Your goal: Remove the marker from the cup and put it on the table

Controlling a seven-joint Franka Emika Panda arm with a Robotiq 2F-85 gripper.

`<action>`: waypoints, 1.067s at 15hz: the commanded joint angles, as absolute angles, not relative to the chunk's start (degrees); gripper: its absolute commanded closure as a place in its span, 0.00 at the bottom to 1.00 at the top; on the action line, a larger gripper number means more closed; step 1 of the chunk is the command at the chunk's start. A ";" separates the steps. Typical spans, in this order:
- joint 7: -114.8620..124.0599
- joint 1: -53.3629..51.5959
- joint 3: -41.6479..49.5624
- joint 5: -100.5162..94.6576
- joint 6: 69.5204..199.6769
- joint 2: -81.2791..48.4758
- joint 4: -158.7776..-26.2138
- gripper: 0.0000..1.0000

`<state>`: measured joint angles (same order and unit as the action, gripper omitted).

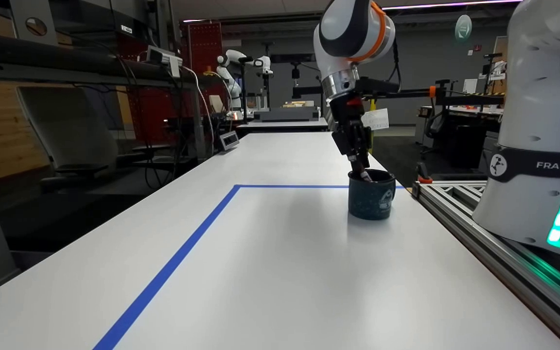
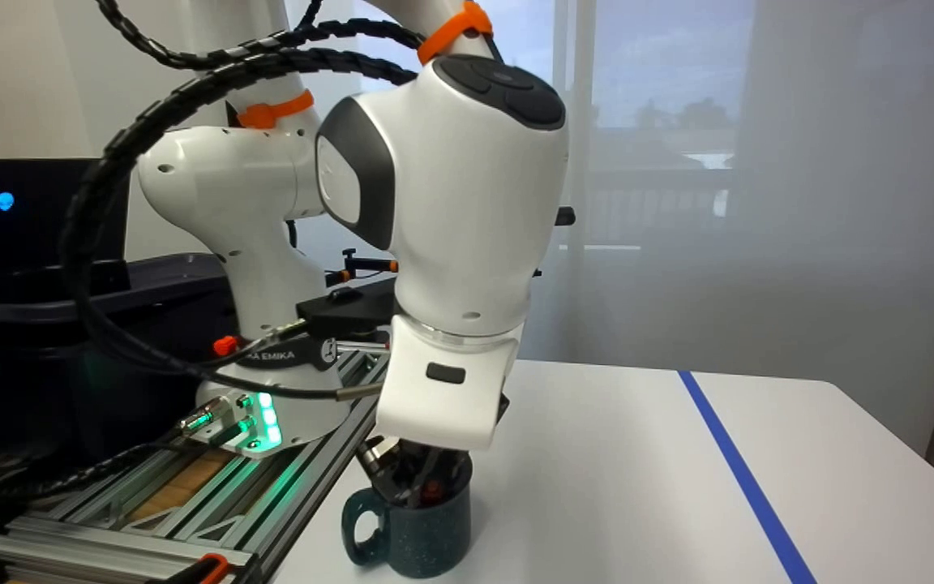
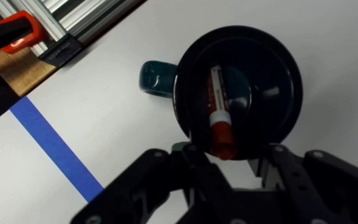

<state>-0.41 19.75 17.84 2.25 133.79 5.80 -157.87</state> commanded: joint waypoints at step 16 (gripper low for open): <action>-11.62 20.91 23.29 9.37 115.19 16.56 -154.43 0.95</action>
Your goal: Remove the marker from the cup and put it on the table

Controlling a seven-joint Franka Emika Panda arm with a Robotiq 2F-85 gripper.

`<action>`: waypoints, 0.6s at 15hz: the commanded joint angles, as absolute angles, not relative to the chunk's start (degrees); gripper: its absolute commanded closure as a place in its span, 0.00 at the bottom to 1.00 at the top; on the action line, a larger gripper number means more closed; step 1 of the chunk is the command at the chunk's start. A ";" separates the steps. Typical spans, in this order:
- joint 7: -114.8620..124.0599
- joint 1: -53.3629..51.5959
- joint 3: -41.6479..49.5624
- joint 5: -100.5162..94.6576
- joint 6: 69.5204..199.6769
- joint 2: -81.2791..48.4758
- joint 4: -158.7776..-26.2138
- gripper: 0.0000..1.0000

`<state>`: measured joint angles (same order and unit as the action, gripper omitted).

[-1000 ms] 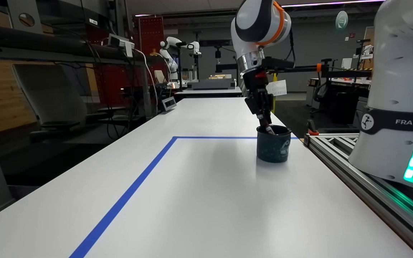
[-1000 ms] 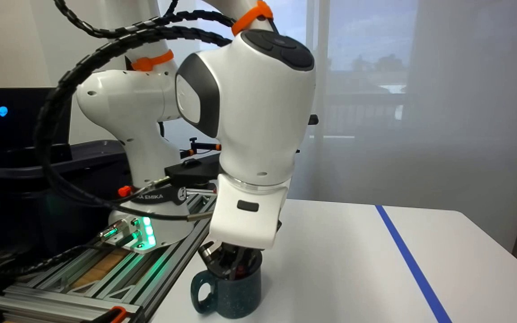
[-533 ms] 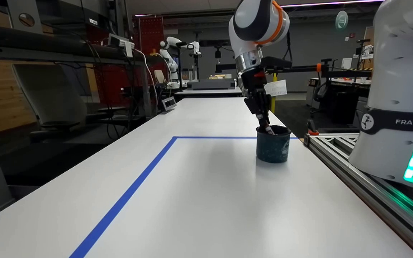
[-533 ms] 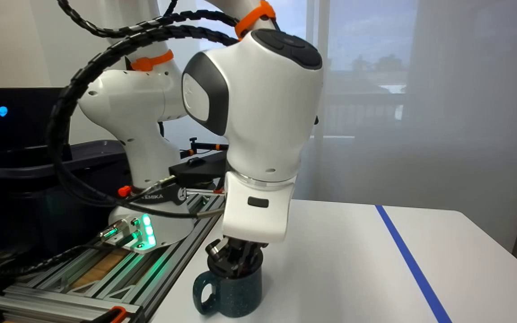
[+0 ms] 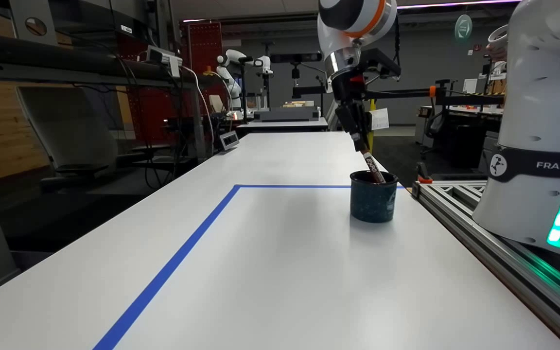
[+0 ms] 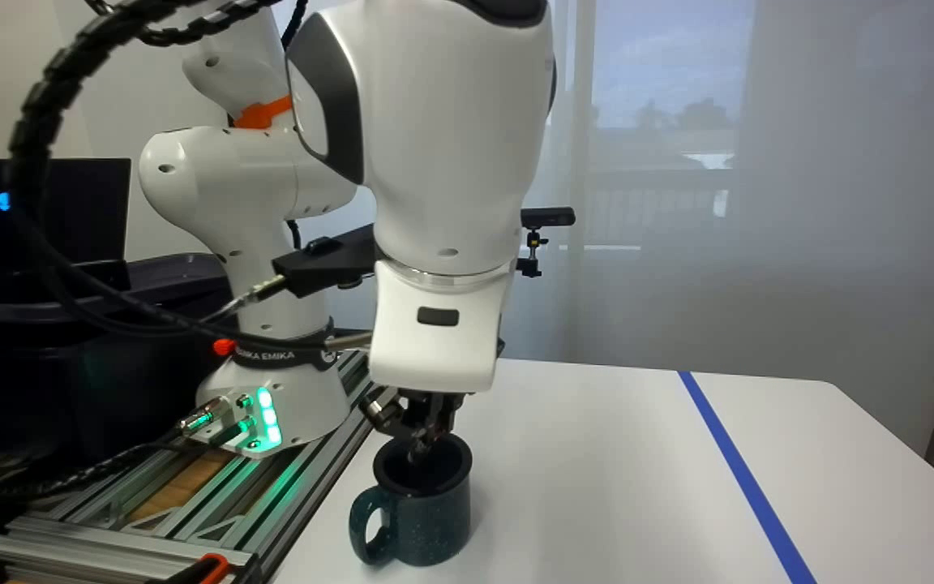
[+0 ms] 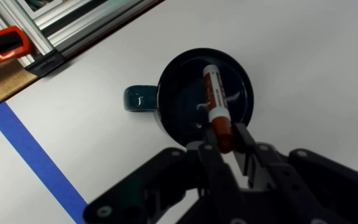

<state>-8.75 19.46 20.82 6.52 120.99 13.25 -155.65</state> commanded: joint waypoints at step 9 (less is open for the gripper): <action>-13.57 21.90 27.70 20.49 108.26 13.75 -148.98 0.95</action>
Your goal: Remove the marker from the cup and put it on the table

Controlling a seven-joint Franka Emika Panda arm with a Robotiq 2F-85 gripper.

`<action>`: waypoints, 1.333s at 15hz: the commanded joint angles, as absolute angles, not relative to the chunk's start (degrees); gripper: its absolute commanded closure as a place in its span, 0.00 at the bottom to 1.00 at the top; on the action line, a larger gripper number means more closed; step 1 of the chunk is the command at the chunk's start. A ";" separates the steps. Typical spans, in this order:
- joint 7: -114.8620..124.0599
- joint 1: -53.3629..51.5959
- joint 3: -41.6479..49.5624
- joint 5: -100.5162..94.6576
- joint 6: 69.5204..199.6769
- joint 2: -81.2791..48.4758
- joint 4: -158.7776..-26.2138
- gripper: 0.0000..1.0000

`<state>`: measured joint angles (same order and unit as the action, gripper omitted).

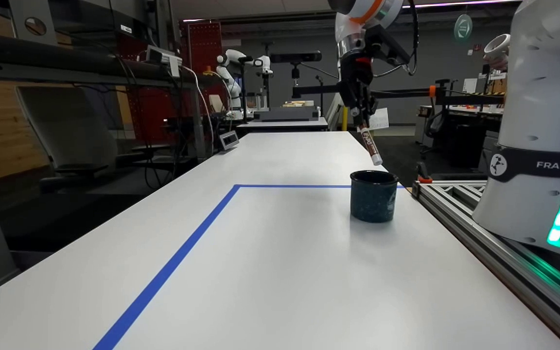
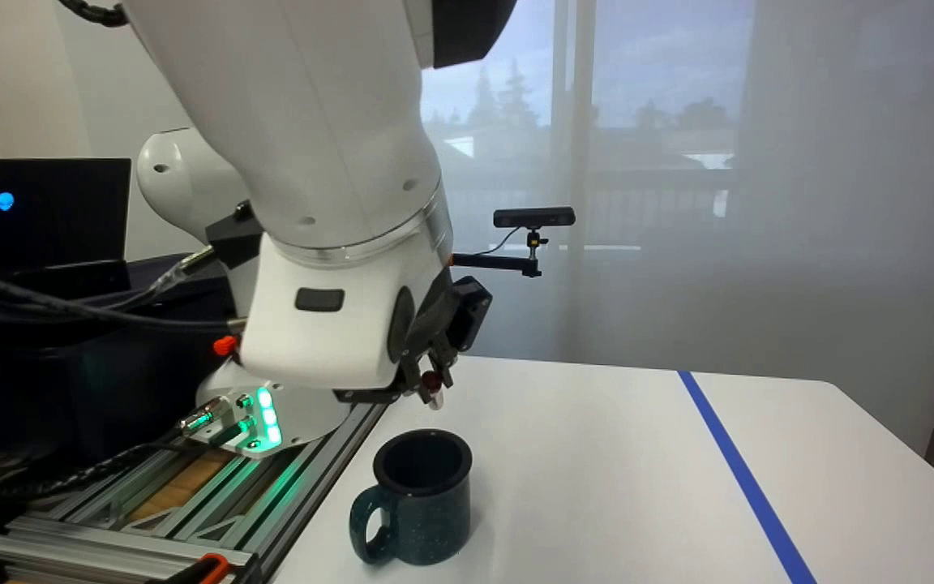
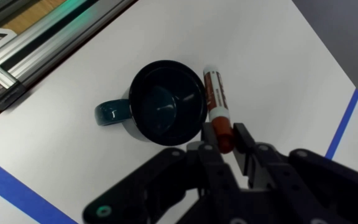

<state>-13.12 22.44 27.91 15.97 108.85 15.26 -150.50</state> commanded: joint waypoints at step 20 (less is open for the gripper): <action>-2.20 14.28 13.25 21.90 121.47 -16.84 -134.18 0.95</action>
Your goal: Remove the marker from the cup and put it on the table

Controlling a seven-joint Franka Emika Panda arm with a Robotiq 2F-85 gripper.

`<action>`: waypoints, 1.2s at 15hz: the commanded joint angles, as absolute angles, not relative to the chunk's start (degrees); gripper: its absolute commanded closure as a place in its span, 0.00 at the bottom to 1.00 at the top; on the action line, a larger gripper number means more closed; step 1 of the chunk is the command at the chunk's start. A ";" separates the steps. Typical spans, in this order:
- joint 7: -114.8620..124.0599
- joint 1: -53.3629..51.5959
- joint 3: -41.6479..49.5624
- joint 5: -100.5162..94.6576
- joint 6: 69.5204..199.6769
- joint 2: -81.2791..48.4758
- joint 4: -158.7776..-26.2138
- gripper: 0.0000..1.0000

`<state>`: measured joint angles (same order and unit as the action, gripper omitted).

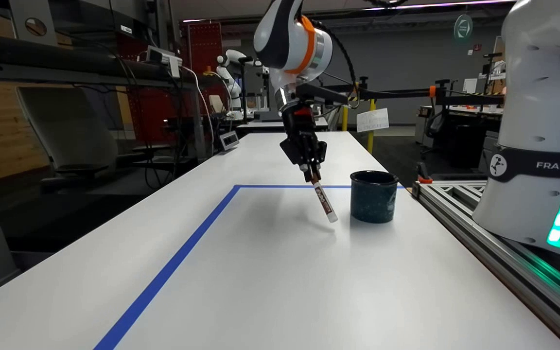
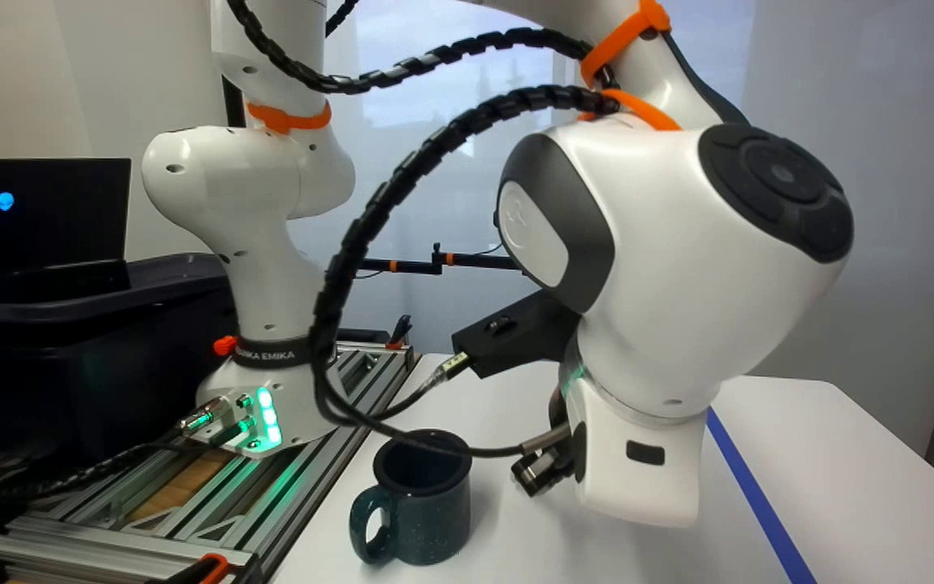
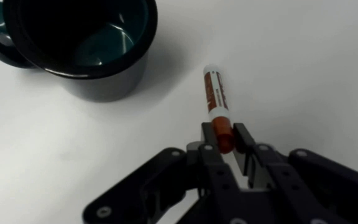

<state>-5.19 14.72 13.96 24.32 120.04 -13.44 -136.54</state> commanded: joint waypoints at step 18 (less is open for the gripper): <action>2.88 7.82 8.83 8.40 152.36 -16.30 -144.48 0.41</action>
<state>2.35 8.11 9.28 9.74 149.75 -18.99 -141.42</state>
